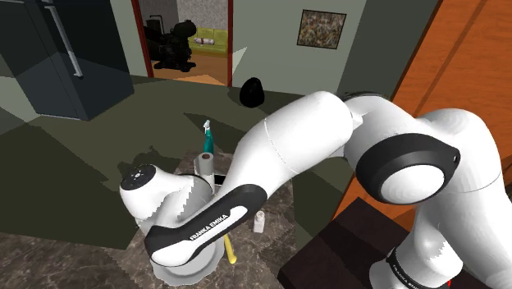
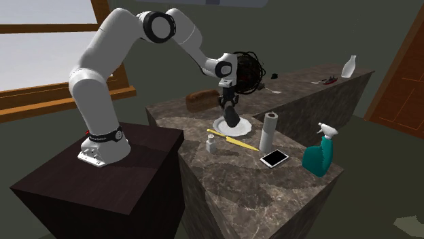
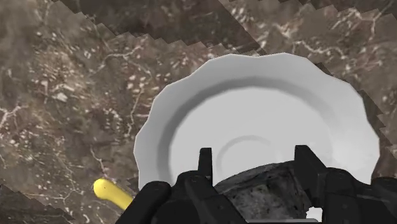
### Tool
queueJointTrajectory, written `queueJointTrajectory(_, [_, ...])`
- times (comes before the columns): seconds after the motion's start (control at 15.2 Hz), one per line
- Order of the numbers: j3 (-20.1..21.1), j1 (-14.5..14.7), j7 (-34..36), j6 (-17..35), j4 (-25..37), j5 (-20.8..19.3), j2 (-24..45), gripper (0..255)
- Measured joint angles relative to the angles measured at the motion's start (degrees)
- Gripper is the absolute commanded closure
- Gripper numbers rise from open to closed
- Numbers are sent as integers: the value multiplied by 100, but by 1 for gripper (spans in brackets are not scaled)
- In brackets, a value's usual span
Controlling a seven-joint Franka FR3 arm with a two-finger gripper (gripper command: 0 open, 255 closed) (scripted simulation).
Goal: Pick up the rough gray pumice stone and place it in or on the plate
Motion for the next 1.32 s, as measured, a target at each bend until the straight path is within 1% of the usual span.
queueJointTrajectory(0.33, [-26,-15,24,209,35,-13,304,255])
queueJointTrajectory(0.4, [-26,-14,24,209,34,-13,306,0])
queueJointTrajectory(0.46, [-26,-15,24,209,34,-13,305,0])
queueJointTrajectory(0.53, [-15,-85,56,67,170,78,340,0])
queueJointTrajectory(0.66, [4,-296,222,-454,623,381,440,0])
queueJointTrajectory(0.92, [-2,-832,742,-1708,1862,1053,852,0])
queueJointTrajectory(0.99, [-6,-960,913,-1965,2028,1215,874,0])
queueJointTrajectory(1.32, [-42,-1726,1851,-3279,3334,1986,1374,0])
